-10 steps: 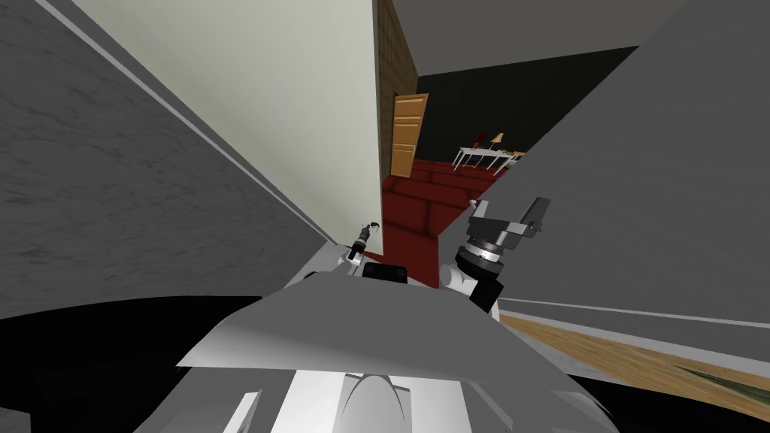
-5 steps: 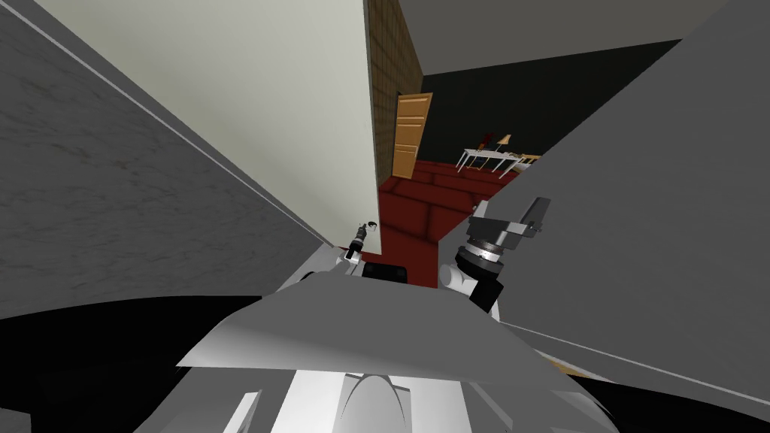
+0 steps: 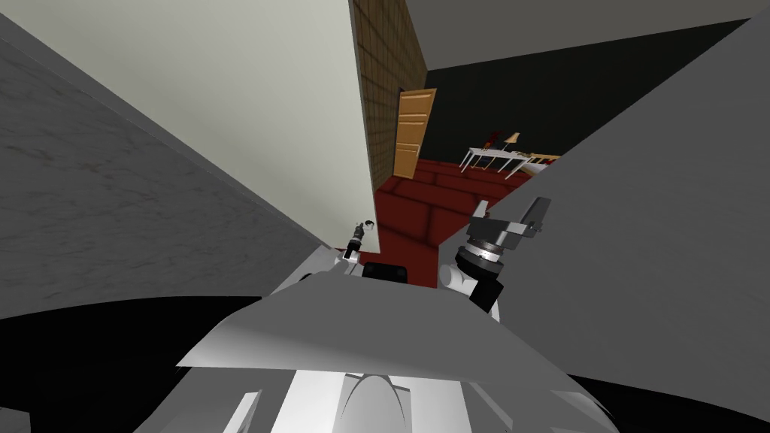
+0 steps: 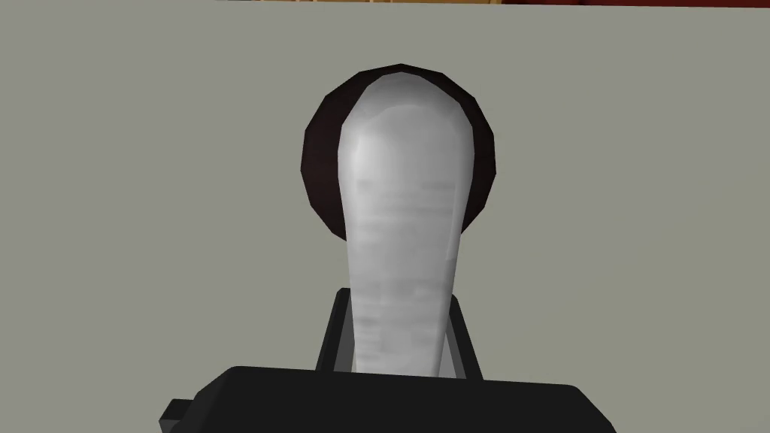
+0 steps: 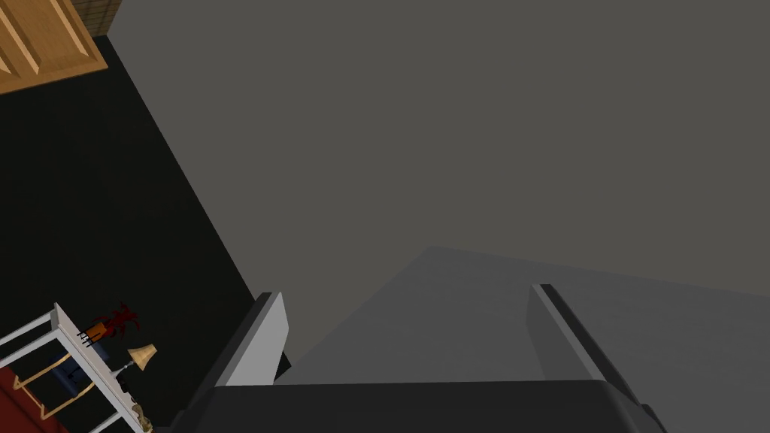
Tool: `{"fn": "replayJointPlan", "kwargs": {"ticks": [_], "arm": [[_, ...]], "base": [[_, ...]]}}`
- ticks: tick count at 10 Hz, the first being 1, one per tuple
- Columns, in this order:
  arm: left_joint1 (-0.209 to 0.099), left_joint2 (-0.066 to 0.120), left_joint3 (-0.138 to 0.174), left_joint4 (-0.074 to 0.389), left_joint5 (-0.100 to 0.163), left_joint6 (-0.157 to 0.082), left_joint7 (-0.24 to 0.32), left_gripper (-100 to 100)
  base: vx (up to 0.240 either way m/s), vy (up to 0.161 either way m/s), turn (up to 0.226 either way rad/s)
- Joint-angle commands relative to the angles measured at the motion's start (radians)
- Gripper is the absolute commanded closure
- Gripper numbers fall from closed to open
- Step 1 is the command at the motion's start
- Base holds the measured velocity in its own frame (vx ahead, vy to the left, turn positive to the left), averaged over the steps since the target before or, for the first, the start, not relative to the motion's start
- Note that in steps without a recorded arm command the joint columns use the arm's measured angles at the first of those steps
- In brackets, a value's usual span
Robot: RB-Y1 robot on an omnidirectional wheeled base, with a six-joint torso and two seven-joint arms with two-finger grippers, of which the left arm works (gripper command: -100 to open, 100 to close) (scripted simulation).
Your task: Push the door open
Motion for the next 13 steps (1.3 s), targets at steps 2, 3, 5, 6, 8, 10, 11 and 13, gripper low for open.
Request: {"fn": "replayJointPlan", "kwargs": {"ticks": [2, 3, 5, 6, 8, 10, 11, 13], "arm": [[-0.012, 0.005, 0.043, 0.02, 0.021, -0.014, -0.015, 100], [-0.012, 0.003, 0.054, 0.021, 0.027, -0.014, -0.019, 100], [-0.013, -0.003, 0.074, 0.024, 0.037, -0.014, -0.027, 100], [-0.013, -0.006, 0.083, 0.025, 0.042, -0.013, -0.03, 100], [-0.013, -0.011, 0.097, 0.026, 0.049, -0.013, -0.035, 100], [-0.011, -0.006, 0.107, 0.034, 0.054, -0.016, -0.037, 100], [-0.011, 0.001, 0.121, 0.035, 0.062, -0.017, -0.041, 100], [-0.011, 0.006, 0.133, 0.035, 0.069, -0.018, -0.046, 100]], "base": [[0.179, -0.138, 0.09], [0.194, -0.13, 0.083], [0.175, -0.118, 0.074], [0.159, -0.1, 0.053], [0.16, -0.096, 0.058], [0.109, -0.032, 0.039], [0.119, -0.019, 0.034], [0.18, -0.029, 0.043]]}}
